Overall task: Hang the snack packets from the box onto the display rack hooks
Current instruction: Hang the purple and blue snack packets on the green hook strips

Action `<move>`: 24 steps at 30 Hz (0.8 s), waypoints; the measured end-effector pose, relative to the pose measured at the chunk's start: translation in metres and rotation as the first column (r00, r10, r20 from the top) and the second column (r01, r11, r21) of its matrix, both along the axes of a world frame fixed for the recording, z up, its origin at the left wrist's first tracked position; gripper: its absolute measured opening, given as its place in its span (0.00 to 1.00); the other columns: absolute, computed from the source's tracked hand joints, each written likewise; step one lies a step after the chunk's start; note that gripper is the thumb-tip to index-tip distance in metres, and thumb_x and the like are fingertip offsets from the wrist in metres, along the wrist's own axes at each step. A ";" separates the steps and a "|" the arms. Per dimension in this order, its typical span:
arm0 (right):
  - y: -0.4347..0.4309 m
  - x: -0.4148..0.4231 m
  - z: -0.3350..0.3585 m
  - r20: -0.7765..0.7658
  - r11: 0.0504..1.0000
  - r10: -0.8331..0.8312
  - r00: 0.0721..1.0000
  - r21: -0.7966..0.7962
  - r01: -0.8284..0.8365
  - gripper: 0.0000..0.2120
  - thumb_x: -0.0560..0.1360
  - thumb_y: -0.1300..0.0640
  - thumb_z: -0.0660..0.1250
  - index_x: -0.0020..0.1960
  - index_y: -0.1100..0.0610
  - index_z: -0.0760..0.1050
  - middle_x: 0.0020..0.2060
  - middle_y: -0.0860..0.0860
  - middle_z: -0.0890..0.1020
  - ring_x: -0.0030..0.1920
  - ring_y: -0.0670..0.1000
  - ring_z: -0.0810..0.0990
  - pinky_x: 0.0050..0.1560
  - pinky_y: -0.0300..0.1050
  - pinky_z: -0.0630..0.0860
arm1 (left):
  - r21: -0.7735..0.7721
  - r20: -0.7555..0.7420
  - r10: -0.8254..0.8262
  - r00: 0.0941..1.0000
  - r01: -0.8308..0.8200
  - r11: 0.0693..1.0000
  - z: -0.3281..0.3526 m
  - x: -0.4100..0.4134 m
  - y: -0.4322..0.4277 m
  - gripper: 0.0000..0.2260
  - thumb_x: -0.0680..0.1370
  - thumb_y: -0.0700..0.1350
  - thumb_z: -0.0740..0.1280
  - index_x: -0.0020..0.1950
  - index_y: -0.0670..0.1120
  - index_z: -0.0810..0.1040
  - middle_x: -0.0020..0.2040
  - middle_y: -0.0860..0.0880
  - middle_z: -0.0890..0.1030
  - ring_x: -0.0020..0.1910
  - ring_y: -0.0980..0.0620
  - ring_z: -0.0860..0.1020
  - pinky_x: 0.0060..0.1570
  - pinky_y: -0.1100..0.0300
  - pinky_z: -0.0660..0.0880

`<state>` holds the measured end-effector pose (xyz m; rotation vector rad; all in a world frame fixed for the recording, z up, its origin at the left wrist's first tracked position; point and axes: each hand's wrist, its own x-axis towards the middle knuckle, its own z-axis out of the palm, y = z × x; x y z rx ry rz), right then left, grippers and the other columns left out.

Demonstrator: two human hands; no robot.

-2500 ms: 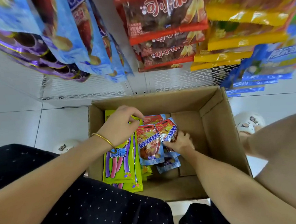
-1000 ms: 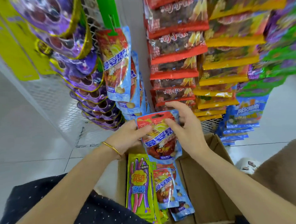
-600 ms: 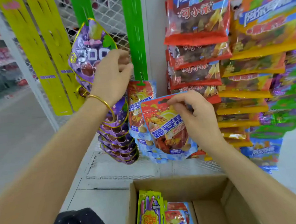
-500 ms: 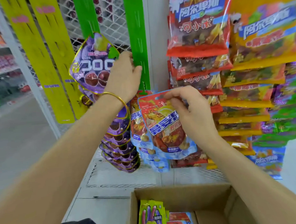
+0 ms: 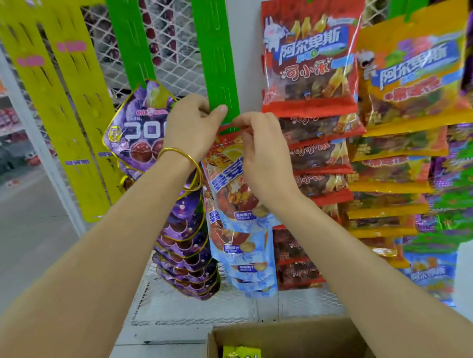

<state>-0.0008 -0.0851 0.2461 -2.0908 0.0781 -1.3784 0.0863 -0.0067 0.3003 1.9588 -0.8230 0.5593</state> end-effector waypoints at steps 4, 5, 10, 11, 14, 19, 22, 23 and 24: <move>-0.001 0.003 0.005 -0.020 1.000 -0.006 1.000 0.009 0.006 0.14 0.74 0.68 0.57 0.58 0.62 0.72 0.53 0.59 0.74 0.50 0.57 0.73 0.51 0.56 0.69 | 0.026 0.013 0.001 1.000 -0.002 1.000 0.002 -0.001 -0.002 0.18 0.76 0.48 0.66 0.30 0.47 0.64 0.26 0.51 0.65 0.26 0.55 0.63 0.31 0.57 0.58; 0.000 0.003 0.004 -0.007 1.000 -0.013 1.000 0.007 0.013 0.14 0.74 0.68 0.57 0.58 0.62 0.72 0.53 0.59 0.74 0.50 0.58 0.74 0.51 0.57 0.69 | 0.023 0.009 -0.003 1.000 0.003 1.000 0.001 0.000 -0.002 0.18 0.76 0.48 0.66 0.30 0.47 0.63 0.26 0.50 0.65 0.26 0.55 0.63 0.33 0.58 0.59; 0.004 0.005 0.002 0.004 0.999 -0.022 1.000 0.039 0.022 0.15 0.74 0.69 0.57 0.58 0.62 0.72 0.53 0.59 0.73 0.50 0.57 0.72 0.51 0.55 0.68 | 0.031 0.008 -0.013 1.000 0.013 0.999 0.002 0.000 0.000 0.19 0.77 0.47 0.65 0.29 0.47 0.60 0.27 0.50 0.63 0.27 0.54 0.61 0.35 0.59 0.59; 0.005 0.005 0.003 0.005 0.999 -0.017 1.000 0.042 0.017 0.15 0.74 0.69 0.57 0.59 0.62 0.72 0.54 0.59 0.73 0.50 0.57 0.72 0.51 0.55 0.68 | 0.032 0.003 -0.013 1.000 0.013 0.999 0.002 0.000 0.000 0.20 0.77 0.47 0.65 0.29 0.47 0.60 0.27 0.50 0.63 0.27 0.54 0.61 0.35 0.58 0.59; 0.007 0.005 0.005 0.001 0.999 -0.010 1.000 0.049 0.010 0.16 0.75 0.70 0.57 0.60 0.62 0.72 0.54 0.59 0.73 0.51 0.57 0.73 0.52 0.55 0.69 | 0.020 -0.023 -0.040 0.999 0.041 0.999 0.003 0.001 0.001 0.19 0.77 0.46 0.65 0.29 0.47 0.61 0.26 0.50 0.63 0.27 0.53 0.61 0.36 0.58 0.60; 0.009 0.004 0.006 -0.008 0.998 -0.010 1.000 0.063 0.011 0.16 0.76 0.69 0.57 0.61 0.61 0.72 0.55 0.58 0.73 0.51 0.55 0.73 0.53 0.52 0.69 | -0.004 -0.052 -0.077 0.996 0.077 0.997 0.002 0.000 0.002 0.19 0.77 0.46 0.65 0.30 0.47 0.61 0.27 0.50 0.62 0.27 0.53 0.61 0.34 0.57 0.61; 0.007 0.007 -0.003 -0.027 0.996 0.017 0.999 0.090 -0.015 0.18 0.74 0.71 0.58 0.62 0.61 0.71 0.56 0.58 0.73 0.51 0.49 0.69 0.53 0.45 0.67 | -0.013 -0.065 -0.082 0.994 0.082 0.997 0.001 0.000 0.002 0.19 0.77 0.46 0.65 0.29 0.47 0.60 0.27 0.50 0.61 0.27 0.53 0.60 0.29 0.57 0.58; 0.006 0.007 -0.008 -0.041 0.995 0.029 0.999 0.092 -0.025 0.18 0.74 0.71 0.58 0.62 0.61 0.71 0.56 0.58 0.73 0.51 0.48 0.68 0.53 0.43 0.67 | -0.005 -0.059 -0.073 0.996 0.073 0.997 0.001 0.000 0.003 0.20 0.77 0.47 0.65 0.29 0.47 0.60 0.27 0.50 0.61 0.27 0.53 0.60 0.29 0.58 0.58; 0.005 0.007 -0.013 -0.049 0.995 0.041 0.998 0.095 -0.037 0.18 0.73 0.71 0.58 0.62 0.61 0.70 0.56 0.58 0.73 0.51 0.47 0.68 0.53 0.41 0.66 | 0.003 -0.054 -0.066 0.996 0.066 0.998 0.000 0.000 0.003 0.20 0.77 0.47 0.65 0.29 0.47 0.60 0.27 0.50 0.61 0.27 0.53 0.60 0.29 0.58 0.58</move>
